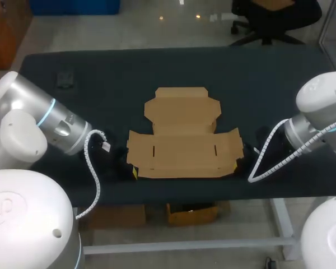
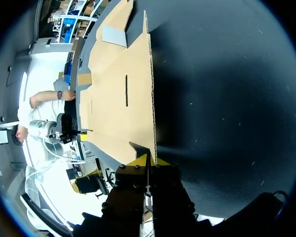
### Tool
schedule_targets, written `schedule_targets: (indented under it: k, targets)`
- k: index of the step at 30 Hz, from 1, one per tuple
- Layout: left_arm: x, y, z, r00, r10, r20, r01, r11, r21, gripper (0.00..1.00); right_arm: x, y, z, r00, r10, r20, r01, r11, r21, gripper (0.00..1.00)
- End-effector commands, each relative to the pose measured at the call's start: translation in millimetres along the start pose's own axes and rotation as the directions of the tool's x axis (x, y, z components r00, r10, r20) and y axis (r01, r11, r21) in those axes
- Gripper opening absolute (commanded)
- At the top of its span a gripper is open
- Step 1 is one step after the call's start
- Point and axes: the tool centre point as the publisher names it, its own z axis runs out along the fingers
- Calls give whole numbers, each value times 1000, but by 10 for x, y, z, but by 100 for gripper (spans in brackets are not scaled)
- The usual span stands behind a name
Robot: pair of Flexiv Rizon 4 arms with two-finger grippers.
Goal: Assemble the packaging by folding the flat box into shape, placing the metal phone stand inside, and closing the box properly
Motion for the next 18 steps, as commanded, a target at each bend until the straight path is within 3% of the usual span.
schedule_targets:
  k: [1,18]
  targets:
    - [4,-35,37,1000,1,1,-1,1000,-10,0,23,2,2,1000,-6,2,6,1000,-2,0]
    - [47,-43,78,1000,7,-10,-7,1000,-21,0,110,19,10,1000,-29,0,29,1000,-1,0]
